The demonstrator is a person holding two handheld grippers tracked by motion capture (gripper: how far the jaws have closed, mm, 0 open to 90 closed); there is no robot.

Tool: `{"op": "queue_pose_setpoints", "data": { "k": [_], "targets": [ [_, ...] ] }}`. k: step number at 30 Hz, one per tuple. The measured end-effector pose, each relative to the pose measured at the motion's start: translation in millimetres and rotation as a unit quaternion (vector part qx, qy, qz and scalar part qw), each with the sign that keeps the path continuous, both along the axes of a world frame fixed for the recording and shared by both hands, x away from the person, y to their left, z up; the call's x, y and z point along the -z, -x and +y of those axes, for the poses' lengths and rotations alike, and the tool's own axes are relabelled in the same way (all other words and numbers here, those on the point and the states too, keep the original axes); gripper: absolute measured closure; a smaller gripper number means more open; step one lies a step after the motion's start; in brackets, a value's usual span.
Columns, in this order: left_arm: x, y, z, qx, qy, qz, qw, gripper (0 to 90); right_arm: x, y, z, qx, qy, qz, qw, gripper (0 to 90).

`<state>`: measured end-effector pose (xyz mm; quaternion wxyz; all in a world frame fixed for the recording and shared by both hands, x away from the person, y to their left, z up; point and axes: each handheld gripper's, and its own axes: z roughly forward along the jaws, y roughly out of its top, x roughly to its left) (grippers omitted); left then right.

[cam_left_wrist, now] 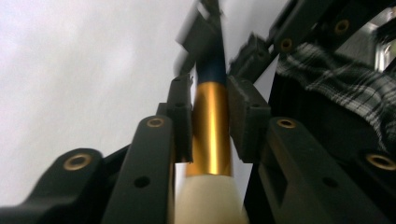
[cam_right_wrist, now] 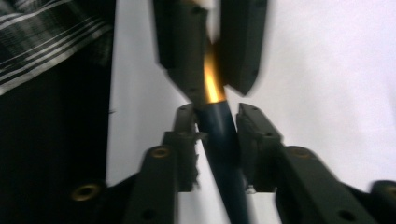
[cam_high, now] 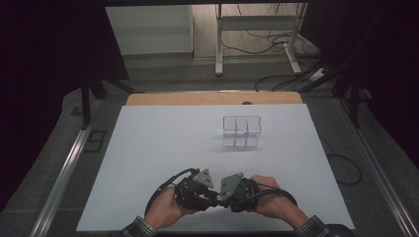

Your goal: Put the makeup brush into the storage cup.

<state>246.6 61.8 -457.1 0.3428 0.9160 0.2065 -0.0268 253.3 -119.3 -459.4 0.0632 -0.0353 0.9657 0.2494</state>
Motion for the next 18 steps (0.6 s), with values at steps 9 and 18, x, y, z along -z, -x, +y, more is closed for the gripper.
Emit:
{"op": "queue_pose_setpoints", "data": {
  "k": [9,18],
  "targets": [
    [-3.7,-4.3,15.6,-0.046,0.042,-0.024,0.9978,42.2,4.9,-6.7,-3.2,0.034,0.003,0.038,0.9987,74.4],
    [-1.5,-6.0,27.3,-0.082,0.043,-0.053,0.9942,14.1,5.1,-10.0,-5.2,0.056,0.0,0.049,0.9972,74.3]
  ]
}}
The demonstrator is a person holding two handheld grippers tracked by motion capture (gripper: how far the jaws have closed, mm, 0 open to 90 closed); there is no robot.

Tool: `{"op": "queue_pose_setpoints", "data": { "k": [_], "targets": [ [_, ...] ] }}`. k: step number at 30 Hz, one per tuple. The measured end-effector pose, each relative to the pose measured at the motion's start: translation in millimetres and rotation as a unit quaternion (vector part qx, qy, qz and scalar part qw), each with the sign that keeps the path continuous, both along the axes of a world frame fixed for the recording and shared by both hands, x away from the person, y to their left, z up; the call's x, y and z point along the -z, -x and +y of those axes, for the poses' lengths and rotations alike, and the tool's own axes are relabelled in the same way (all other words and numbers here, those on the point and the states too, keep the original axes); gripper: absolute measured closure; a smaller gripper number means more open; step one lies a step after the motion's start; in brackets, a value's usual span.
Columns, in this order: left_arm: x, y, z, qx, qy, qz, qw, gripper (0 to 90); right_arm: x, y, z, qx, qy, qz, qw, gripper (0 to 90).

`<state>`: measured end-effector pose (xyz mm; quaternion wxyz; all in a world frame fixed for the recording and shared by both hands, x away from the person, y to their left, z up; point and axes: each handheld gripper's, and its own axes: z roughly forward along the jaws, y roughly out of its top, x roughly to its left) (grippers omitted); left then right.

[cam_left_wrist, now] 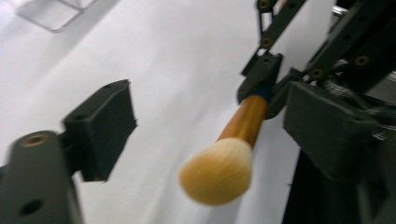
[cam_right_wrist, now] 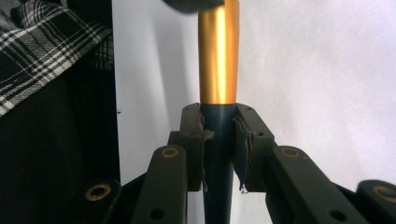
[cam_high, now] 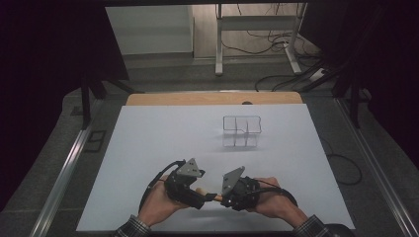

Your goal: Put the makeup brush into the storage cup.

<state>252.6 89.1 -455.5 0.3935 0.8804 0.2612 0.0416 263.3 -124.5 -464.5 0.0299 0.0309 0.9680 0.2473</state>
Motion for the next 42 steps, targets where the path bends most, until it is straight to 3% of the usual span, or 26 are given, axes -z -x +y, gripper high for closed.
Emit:
{"op": "queue_pose_setpoints", "data": {
  "k": [4,10,15,22,35,42],
  "targets": [
    [0.2,-1.9,7.0,-0.017,-0.01,-0.011,0.9998,8.6,0.2,-2.7,-2.4,0.012,-0.001,0.006,0.9999,74.3],
    [1.8,-3.0,15.8,-0.053,-0.012,-0.001,0.9985,5.1,0.5,-6.1,-6.1,0.033,-0.007,0.013,0.9993,74.3],
    [3.1,-2.4,21.3,-0.069,-0.015,0.001,0.9975,3.6,1.0,-6.9,-7.3,0.045,-0.011,0.013,0.9988,74.2],
    [8.6,-0.7,29.6,-0.084,-0.031,-0.002,0.996,2.1,0.0,-9.3,-9.7,0.064,-0.016,0.005,0.9978,74.2],
    [19.8,7.6,43.5,-0.101,-0.045,-0.018,0.9937,0.7,-3.9,-11.0,-19.8,0.097,-0.035,0.012,0.9946,74.2],
    [22.9,11.4,48.0,-0.106,-0.052,-0.018,0.9929,0.5,-6.4,-14.7,-29.0,0.124,-0.057,0.022,0.9904,74.2]
  ]
}}
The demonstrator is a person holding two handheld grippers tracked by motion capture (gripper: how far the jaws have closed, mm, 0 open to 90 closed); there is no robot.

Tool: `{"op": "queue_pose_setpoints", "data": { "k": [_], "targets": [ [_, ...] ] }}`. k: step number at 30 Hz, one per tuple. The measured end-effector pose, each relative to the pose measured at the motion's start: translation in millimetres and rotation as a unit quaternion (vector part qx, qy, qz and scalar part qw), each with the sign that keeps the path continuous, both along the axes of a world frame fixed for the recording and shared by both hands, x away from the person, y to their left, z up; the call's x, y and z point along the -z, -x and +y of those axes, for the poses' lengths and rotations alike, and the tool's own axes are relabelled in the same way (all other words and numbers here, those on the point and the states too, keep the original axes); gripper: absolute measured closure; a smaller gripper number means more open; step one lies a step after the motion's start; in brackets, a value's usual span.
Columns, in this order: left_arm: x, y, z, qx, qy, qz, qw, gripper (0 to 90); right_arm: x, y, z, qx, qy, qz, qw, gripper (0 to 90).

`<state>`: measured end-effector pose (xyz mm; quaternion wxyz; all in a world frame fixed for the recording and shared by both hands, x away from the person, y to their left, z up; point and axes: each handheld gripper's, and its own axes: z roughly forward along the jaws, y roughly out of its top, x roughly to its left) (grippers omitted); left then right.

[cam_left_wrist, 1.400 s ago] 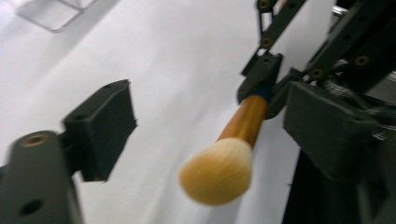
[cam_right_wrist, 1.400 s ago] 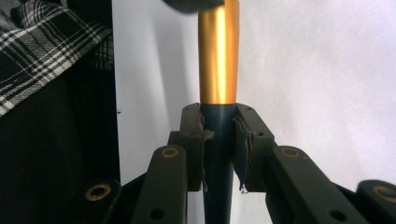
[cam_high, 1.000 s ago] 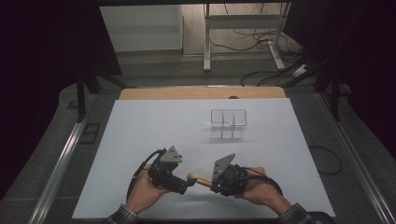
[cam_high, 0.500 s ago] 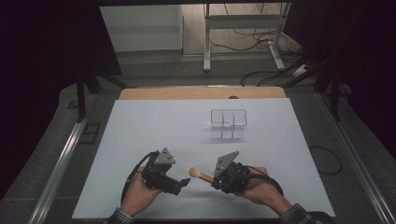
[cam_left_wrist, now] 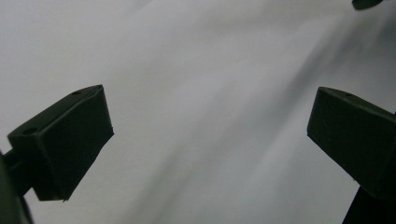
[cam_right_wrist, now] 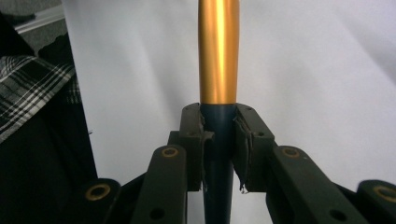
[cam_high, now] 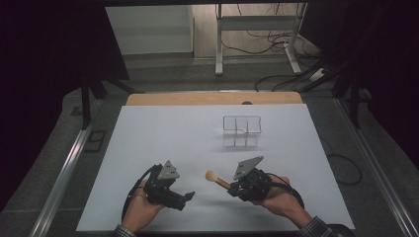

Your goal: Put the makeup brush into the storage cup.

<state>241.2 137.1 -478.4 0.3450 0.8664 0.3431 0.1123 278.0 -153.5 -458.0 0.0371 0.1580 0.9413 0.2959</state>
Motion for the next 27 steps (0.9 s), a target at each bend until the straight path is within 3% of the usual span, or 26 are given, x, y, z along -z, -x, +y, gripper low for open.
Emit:
{"op": "queue_pose_setpoints", "data": {
  "k": [12,27],
  "targets": [
    [3.8,5.5,11.8,-0.017,-0.007,0.003,0.9998,0.6,-2.8,-7.8,-12.2,0.033,-0.031,0.007,0.999,74.2],
    [4.7,12.3,30.4,-0.042,0.011,0.005,0.999,1.0,-9.7,-15.5,-26.3,0.068,-0.055,-0.006,0.9961,74.2]
  ]
}}
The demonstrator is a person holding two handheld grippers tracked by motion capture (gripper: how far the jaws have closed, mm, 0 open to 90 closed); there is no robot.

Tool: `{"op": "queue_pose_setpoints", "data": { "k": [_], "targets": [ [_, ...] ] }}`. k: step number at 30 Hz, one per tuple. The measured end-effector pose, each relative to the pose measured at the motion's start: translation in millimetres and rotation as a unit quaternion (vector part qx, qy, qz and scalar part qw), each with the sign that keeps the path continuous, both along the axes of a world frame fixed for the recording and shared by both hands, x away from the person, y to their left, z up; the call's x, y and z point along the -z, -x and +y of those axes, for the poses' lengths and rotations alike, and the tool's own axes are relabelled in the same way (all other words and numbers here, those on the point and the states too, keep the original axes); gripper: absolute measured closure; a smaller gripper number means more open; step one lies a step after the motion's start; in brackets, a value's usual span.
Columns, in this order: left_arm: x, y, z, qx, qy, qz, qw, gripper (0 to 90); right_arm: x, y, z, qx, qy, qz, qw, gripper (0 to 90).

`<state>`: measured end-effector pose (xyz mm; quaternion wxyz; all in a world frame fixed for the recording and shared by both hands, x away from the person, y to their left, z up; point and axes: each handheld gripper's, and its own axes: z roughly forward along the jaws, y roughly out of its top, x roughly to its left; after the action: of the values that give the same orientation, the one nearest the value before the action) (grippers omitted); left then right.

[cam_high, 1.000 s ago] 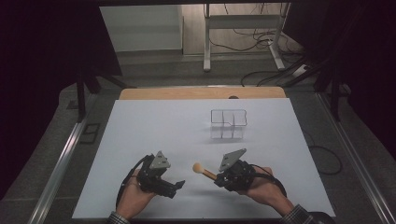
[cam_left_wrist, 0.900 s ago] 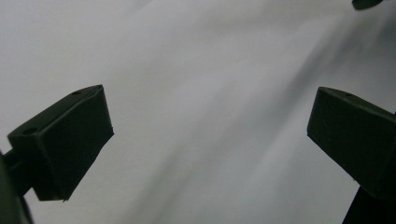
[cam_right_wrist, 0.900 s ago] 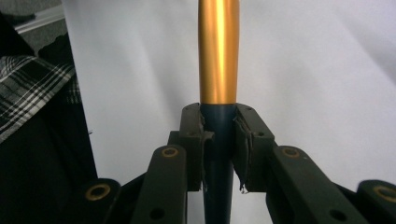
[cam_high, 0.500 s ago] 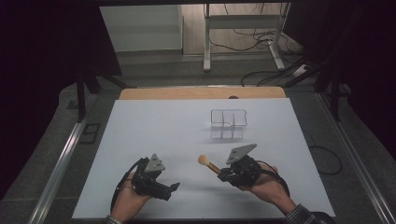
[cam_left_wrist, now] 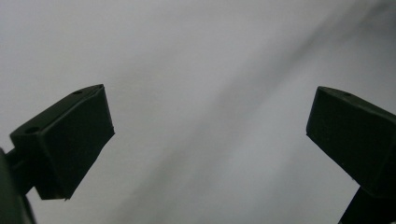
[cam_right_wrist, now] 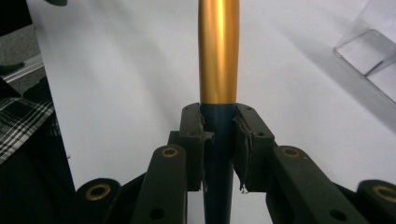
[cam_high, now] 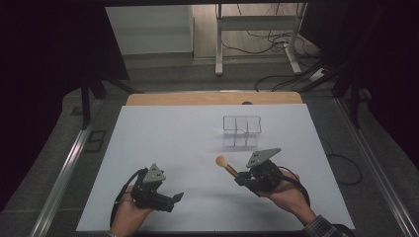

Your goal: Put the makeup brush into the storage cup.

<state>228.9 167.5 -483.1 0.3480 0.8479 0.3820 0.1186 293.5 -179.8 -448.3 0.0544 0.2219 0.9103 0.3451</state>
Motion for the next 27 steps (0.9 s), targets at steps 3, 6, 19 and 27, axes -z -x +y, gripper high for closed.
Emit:
{"op": "queue_pose_setpoints", "data": {
  "k": [3,6,19,27],
  "targets": [
    [0.4,0.9,2.8,0.0,0.001,0.0,1.0,1.0,-0.7,-1.5,-2.5,0.005,-0.002,-0.004,1.0,74.2],
    [0.4,2.5,5.1,-0.006,0.007,0.002,1.0,1.0,-2.1,-3.1,-5.1,0.015,-0.008,-0.005,0.9999,74.2],
    [1.8,7.2,15.2,-0.018,0.005,0.006,0.9998,1.0,-8.1,-11.4,-19.1,0.045,-0.041,-0.004,0.9981,74.2],
    [3.1,9.7,18.6,-0.022,0.0,0.01,0.9997,1.0,-11.0,-16.2,-27.5,0.064,-0.056,-0.008,0.9964,74.2]
  ]
}}
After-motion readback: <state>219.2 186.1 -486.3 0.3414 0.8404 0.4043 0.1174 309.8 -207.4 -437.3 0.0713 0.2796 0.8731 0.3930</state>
